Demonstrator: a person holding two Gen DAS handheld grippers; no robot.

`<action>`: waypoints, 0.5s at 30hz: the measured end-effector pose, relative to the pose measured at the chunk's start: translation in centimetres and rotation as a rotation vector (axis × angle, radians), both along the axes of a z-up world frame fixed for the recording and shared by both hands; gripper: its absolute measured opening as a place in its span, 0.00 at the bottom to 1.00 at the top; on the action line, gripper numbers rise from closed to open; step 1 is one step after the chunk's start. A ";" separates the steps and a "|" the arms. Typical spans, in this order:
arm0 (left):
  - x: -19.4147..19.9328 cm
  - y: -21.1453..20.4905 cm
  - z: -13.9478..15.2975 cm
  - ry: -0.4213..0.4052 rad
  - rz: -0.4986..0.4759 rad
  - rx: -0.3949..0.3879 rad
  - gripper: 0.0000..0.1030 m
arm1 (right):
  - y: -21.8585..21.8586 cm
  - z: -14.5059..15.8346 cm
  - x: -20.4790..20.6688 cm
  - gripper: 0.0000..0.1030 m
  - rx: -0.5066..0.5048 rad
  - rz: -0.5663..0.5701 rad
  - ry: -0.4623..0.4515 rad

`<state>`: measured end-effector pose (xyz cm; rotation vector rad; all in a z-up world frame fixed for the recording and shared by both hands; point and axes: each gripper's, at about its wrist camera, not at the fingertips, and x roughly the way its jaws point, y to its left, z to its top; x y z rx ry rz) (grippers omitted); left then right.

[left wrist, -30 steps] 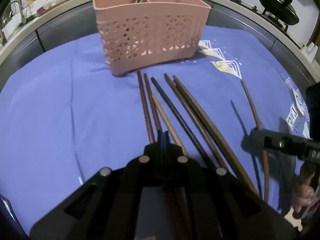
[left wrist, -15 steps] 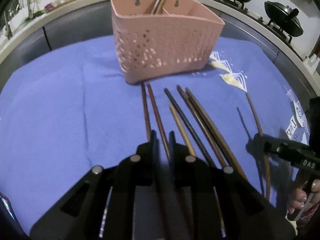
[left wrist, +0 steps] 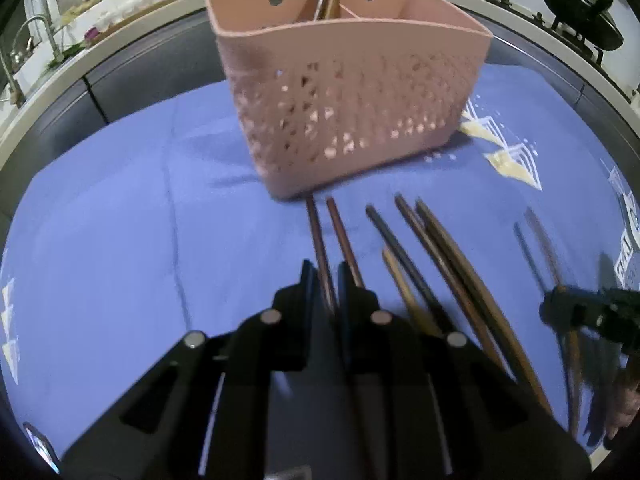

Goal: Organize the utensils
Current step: 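Grasp a chopstick with the right tool while the left tool grasps another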

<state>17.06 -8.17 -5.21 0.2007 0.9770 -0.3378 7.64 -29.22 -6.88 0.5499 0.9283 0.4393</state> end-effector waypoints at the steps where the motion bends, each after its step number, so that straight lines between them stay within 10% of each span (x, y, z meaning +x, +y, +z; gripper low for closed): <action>1: 0.8 -0.1 0.0 0.003 0.000 -0.011 0.11 | 0.2 0.0 0.5 0.07 -0.004 0.007 -0.001; 15: -4.0 2.5 4.1 -0.060 -0.056 -0.171 0.03 | 1.8 2.1 4.0 0.15 -0.174 0.027 -0.020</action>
